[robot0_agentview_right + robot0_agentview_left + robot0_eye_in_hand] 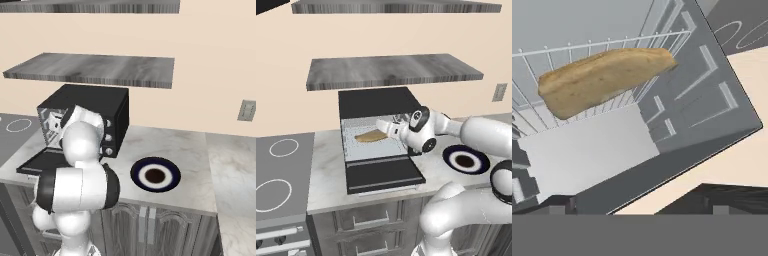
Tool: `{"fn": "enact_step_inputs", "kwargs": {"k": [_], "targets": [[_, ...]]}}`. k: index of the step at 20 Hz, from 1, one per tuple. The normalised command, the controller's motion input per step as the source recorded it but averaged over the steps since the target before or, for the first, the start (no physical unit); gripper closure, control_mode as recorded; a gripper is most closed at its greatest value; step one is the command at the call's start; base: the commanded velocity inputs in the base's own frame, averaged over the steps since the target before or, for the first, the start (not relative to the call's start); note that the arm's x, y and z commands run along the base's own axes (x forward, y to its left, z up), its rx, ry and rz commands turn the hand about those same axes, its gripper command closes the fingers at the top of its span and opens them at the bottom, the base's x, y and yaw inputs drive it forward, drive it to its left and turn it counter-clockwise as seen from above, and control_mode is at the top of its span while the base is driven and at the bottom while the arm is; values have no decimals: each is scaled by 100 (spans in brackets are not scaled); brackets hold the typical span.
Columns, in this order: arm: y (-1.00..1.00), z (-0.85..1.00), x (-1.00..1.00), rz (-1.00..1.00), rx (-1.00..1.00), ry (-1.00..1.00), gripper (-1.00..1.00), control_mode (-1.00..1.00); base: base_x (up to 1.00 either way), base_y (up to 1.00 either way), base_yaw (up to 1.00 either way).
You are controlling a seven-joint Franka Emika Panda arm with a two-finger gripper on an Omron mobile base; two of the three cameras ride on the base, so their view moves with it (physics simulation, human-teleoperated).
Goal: Pull the toaster oven rack outwards. Pick up the baguette from the plate and place it on the toaster oven rack. Close the toaster oven door fully and set the temperature to the lowest setting.
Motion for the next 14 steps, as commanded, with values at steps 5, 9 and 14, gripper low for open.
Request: {"fn": "enact_step_inputs", "kwargs": {"k": [5,9,14], "targets": [[0,100,-91,5,-14,-4,-100,-100,0,0,0],[0,100,-99,11,-21,0,-100,-100,0,0,0],[0,100,-100,7,-24,5,-100,-100,0,0,0]]}}
